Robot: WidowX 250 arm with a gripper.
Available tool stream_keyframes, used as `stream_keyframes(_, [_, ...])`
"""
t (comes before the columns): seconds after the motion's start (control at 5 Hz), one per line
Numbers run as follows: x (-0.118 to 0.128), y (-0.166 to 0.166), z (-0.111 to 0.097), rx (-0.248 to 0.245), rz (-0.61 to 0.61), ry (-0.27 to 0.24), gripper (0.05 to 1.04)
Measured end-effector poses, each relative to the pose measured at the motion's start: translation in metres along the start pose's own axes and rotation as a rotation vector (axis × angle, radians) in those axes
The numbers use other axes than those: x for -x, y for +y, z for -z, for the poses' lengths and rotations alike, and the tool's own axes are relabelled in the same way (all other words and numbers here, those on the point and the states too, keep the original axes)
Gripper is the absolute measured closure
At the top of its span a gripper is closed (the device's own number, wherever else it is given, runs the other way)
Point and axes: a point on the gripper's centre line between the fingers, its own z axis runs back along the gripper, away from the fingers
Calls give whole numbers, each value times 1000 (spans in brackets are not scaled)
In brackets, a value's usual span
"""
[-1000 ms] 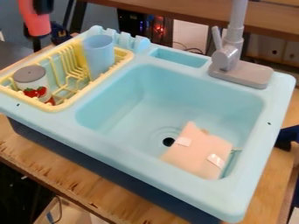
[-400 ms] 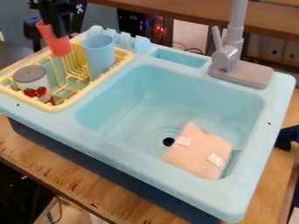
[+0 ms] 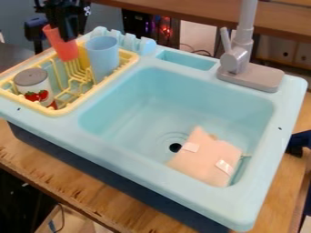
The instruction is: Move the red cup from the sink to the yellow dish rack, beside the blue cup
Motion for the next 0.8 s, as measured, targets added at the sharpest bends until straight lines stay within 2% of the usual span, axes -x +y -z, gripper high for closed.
stream_keyframes(0.2, [-5, 3, 7, 7, -10, 10, 977])
stream_keyframes(0.6, [-13, 1, 10, 29, -18, -22, 977])
stream_keyframes(0.8, [-15, -2, 15, 29, -11, -21, 977])
